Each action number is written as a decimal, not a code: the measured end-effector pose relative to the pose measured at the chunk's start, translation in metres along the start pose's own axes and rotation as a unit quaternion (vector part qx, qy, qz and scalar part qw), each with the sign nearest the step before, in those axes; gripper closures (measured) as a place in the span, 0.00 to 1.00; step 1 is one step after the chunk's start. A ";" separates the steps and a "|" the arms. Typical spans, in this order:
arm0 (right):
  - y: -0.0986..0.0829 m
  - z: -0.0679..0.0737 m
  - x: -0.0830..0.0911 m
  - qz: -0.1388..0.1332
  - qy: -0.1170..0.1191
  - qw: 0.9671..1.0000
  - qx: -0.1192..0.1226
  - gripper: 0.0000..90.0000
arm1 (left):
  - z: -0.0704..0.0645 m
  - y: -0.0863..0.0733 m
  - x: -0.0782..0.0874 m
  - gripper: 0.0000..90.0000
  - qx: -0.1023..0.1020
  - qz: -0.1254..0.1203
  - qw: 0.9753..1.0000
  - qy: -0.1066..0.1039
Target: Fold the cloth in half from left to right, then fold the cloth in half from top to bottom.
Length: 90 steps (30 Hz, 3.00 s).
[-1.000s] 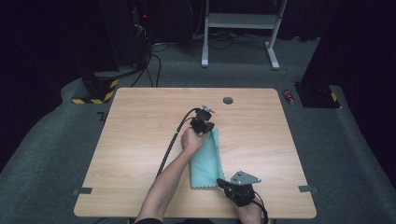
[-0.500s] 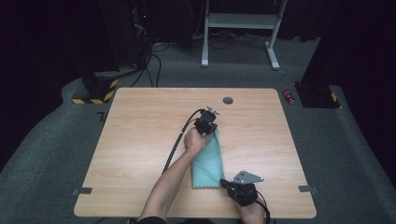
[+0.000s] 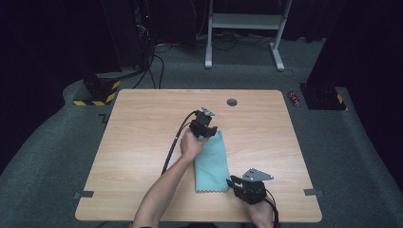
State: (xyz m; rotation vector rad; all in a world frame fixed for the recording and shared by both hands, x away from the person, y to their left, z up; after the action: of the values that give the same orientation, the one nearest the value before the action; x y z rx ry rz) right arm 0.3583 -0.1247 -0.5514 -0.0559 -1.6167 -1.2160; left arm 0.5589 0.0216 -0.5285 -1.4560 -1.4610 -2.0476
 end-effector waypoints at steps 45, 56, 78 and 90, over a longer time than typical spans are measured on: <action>0.011 -0.011 -0.025 0.063 0.005 0.997 0.047 0.70 | -0.043 -0.137 0.060 0.44 -0.018 0.004 1.000 -0.024; 0.011 -0.013 -0.026 0.069 0.003 0.997 0.044 0.70 | -0.058 -0.159 0.076 0.41 -0.001 -0.006 0.999 -0.038; 0.006 0.002 -0.026 0.068 0.016 0.996 0.049 0.73 | -0.071 -0.180 0.082 0.42 -0.036 0.024 0.998 -0.035; 0.009 0.015 -0.031 0.067 0.032 0.995 0.062 0.71 | -0.061 -0.188 0.089 0.42 -0.006 0.018 0.998 -0.055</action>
State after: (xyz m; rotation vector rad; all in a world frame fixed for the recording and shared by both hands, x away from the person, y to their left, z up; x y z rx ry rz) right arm 0.3666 -0.0936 -0.5674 -0.0456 -1.6033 -1.0051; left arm 0.3565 0.0912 -0.5658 -1.6109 -1.4538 -1.9888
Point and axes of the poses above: each handheld gripper's, and its own axes: x roughly backward along the jaws, y roughly out of its top, z roughly to its left, the point moved 7 cm from there along -x, roughly forward along the jaws, and after that the axes turned 10 degrees about z, right-handed, at the moved point
